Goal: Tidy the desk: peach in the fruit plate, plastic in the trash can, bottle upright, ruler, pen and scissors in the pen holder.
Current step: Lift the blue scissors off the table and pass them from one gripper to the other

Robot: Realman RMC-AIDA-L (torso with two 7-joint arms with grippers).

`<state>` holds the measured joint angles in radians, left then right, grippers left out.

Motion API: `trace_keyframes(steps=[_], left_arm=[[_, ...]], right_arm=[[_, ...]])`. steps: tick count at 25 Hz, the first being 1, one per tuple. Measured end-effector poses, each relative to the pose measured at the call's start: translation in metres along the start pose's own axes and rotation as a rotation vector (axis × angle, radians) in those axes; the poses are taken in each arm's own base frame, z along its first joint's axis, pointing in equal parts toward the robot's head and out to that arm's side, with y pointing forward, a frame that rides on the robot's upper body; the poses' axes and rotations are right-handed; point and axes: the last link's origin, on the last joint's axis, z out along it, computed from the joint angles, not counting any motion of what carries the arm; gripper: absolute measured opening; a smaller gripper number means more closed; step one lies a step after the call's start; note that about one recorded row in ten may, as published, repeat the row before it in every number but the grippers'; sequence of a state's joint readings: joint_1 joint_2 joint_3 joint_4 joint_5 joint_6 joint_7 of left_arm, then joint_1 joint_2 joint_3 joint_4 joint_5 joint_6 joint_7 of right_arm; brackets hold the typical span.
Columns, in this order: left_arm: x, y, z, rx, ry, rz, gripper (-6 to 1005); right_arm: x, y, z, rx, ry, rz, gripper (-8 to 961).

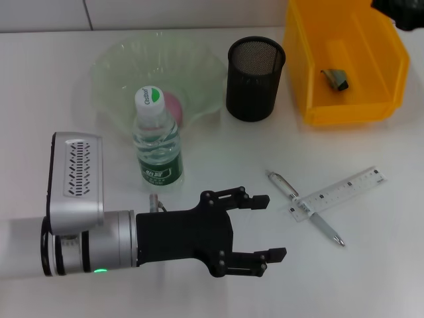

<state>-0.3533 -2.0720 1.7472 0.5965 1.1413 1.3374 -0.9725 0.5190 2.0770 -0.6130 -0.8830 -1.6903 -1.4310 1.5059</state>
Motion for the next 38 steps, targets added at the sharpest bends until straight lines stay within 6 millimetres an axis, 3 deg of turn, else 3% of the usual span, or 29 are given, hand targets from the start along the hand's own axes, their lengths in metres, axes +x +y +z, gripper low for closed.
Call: trace_keyframes(steps=[7, 9, 14, 32, 35, 38], left_arm=[[0.000, 0.000, 0.001, 0.001, 0.001, -0.002, 815], [0.000, 0.001, 0.001, 0.000, 0.002, -0.002, 815], [-0.001, 0.001, 0.000, 0.000, 0.002, -0.005, 815], [0.001, 0.002, 0.000, 0.001, 0.019, -0.010, 814], [0.008, 0.001, -0.001, 0.005, 0.071, -0.020, 814], [0.021, 0.003, -0.008, 0.009, 0.185, -0.044, 814]], right_arm=[[0.022, 0.013, 0.043, -0.033, -0.144, 0.005, 216], [0.034, 0.020, 0.063, -0.027, -0.137, 0.007, 217], [0.045, 0.023, 0.081, -0.005, -0.095, 0.008, 217], [0.051, 0.031, 0.071, -0.006, -0.165, 0.011, 217], [0.053, 0.035, 0.058, -0.030, -0.187, 0.011, 217], [0.055, 0.038, 0.033, -0.058, -0.232, 0.023, 217]])
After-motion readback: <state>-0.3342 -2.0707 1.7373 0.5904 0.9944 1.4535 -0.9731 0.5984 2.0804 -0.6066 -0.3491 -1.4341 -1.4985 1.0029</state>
